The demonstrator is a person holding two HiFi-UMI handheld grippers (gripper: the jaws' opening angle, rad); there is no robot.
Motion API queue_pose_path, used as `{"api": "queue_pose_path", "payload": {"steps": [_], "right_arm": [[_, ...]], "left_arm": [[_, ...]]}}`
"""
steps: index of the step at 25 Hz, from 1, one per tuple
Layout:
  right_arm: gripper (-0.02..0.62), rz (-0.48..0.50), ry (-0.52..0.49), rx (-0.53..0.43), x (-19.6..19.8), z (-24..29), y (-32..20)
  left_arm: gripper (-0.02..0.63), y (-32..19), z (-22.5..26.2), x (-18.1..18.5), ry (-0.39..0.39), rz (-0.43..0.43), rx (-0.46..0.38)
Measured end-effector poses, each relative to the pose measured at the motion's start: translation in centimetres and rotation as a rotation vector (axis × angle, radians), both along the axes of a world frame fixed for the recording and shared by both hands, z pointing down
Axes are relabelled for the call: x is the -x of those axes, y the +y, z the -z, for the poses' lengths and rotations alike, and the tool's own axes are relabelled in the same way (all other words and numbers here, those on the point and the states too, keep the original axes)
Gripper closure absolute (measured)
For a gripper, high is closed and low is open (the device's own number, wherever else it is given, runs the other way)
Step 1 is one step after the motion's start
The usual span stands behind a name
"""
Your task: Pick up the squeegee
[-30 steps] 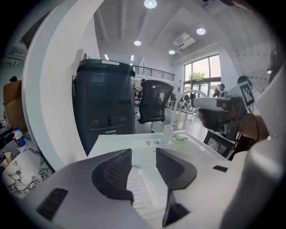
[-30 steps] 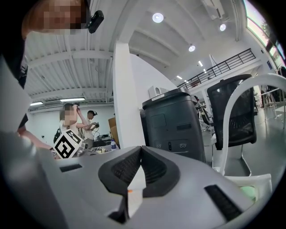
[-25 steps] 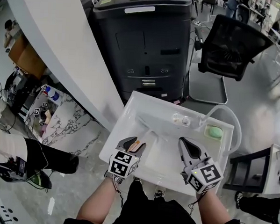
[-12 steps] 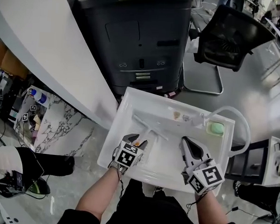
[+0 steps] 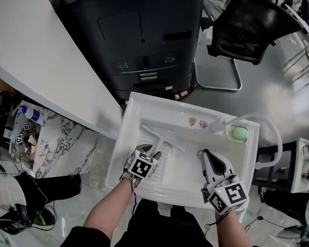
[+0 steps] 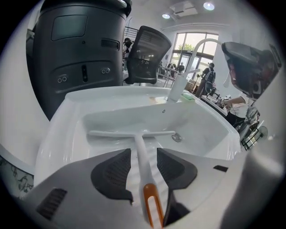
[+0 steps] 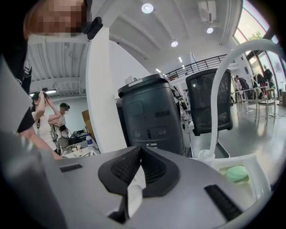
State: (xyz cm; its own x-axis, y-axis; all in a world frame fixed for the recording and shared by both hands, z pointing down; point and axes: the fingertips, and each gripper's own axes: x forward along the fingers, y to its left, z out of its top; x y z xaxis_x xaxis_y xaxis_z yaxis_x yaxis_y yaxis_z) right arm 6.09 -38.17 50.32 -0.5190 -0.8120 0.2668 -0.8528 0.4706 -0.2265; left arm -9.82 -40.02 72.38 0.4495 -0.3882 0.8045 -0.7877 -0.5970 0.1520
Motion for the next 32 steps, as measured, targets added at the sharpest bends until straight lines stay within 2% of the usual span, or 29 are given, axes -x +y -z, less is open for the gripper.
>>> {"api": "queue_pose_path", "payload": {"steps": [12,19,26,32], "right_arm": [[0.578,-0.031,0.000,0.032,-0.5,-1.4,-0.8],[0.578,-0.048,-0.009,0.027,-1.3,-1.4,-0.6],[0.578,-0.040,-0.016,0.021,-1.9,-0.8,-0.3],[0.578,-0.011,-0.024,-0.004,-2.4,0.4,0.4]], "left_arm": [[0.417,-0.6,-3.1,-0.3,-0.048,-0.039,0.070],[0.508,-0.5,-3.3,-0.5,-0.061,-0.033,0.069],[0.520,-0.3,-2.2,-0.3,-0.057,-0.014,0.030],[0.522,0.2,2.2,-0.8,-0.013,0.001,-0.057]]}}
